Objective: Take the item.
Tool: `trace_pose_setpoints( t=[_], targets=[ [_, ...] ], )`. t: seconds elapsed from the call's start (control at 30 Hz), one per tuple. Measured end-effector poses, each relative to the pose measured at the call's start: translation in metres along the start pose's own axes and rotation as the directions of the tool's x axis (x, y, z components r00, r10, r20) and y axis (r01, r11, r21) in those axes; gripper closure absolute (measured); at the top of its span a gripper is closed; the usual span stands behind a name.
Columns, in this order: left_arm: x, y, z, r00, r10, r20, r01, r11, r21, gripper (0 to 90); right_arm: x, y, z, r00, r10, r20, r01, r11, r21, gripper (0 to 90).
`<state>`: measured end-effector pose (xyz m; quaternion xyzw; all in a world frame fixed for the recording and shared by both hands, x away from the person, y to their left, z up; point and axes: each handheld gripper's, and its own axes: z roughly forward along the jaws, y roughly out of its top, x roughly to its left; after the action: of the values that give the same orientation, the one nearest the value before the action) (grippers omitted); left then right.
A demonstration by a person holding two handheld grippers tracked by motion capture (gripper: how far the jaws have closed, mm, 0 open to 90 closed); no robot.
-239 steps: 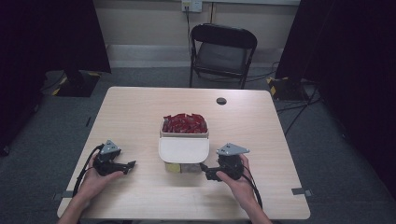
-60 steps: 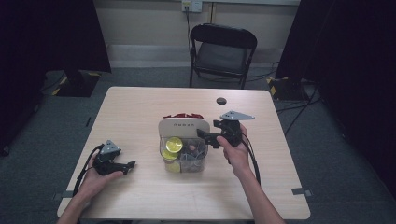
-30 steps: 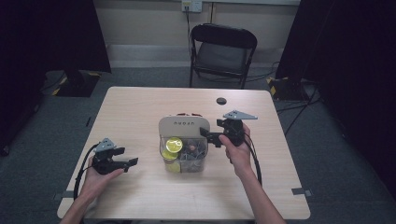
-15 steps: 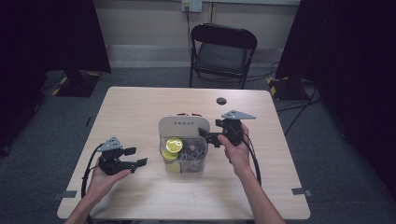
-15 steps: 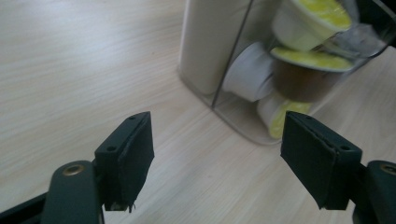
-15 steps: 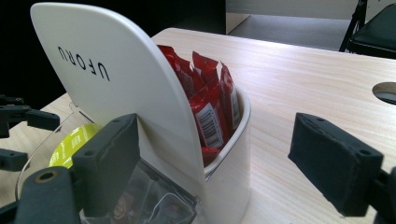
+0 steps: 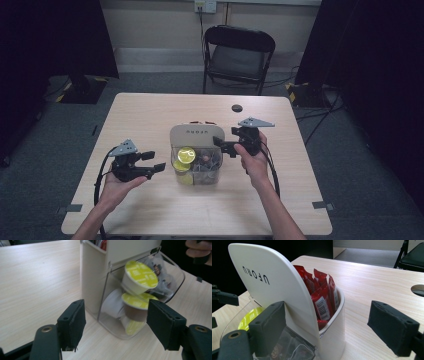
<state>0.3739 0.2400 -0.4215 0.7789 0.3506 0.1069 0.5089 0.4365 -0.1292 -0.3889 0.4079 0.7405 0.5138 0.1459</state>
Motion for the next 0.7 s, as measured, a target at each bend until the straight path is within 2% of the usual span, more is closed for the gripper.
trace_pose_setpoints(
  t=[0.17,0.2,0.27,0.3,0.63,0.7],
  targets=[
    [-0.004,0.018,0.002,0.9994,0.027,0.021,-0.026,0.9992,-0.029,33.5,0.000,0.001,0.001,1.0000,0.000,-0.005,0.000,1.000,-0.002,13.8],
    [-0.005,0.020,0.003,0.9992,0.034,0.022,-0.033,0.9992,-0.022,33.5,0.000,0.001,0.001,1.0000,-0.001,-0.004,0.001,1.000,-0.003,13.8],
    [-0.007,0.022,0.004,0.9987,0.044,0.026,-0.043,0.9988,-0.021,33.5,0.000,0.000,0.001,1.0000,0.000,-0.005,0.000,1.000,-0.002,13.8],
    [-0.010,0.026,0.006,0.9977,0.051,0.045,-0.050,0.9983,-0.030,33.9,0.000,0.000,0.001,1.0000,-0.001,-0.006,0.001,1.000,-0.001,13.8],
    [-0.022,0.042,0.023,0.9932,0.087,0.077,-0.084,0.9953,-0.050,38.4,-0.001,0.000,0.002,0.9998,0.009,-0.017,-0.009,1.000,0.000,13.8],
    [-0.024,0.044,0.027,0.9921,0.095,0.082,-0.093,0.9953,-0.029,39.7,-0.001,0.000,0.003,0.9998,0.010,-0.018,-0.010,1.000,0.001,13.8]
  ],
)
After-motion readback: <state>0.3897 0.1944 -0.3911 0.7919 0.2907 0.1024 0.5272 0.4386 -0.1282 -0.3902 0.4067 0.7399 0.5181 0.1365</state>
